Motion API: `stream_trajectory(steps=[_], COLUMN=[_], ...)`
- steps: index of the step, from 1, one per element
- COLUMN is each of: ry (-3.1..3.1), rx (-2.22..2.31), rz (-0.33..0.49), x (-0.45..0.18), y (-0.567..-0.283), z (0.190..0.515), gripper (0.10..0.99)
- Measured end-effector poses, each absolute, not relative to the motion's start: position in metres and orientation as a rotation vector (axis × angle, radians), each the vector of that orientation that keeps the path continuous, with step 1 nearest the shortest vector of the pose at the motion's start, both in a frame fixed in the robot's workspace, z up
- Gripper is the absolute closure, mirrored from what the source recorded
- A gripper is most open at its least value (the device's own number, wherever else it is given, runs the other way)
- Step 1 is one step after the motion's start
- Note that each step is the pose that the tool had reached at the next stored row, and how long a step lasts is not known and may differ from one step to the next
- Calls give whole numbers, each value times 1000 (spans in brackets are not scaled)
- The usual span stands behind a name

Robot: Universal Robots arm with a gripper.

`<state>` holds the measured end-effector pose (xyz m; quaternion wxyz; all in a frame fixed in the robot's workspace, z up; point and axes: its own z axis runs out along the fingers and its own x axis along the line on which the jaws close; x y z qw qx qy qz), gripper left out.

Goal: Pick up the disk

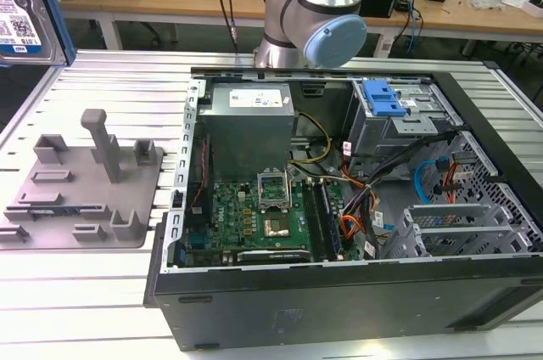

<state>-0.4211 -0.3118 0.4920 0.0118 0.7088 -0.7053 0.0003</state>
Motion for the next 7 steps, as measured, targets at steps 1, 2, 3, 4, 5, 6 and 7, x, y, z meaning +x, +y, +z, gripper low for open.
stream_trajectory(steps=[1,2,3,4,5,6,7], ry=[-2199,-2199,-2199,-2199,-2199,-2199,-2199], rx=[2210,2210,2210,2210,2210,2210,2210], rz=[1,1,1,1,1,1,1], x=[-421,-421,-421,-421,-421,-421,-421], y=[-312,-312,-312,-312,-312,-312,-312], z=[492,492,492,492,492,492,492], gripper=[722,722,722,722,722,722,722])
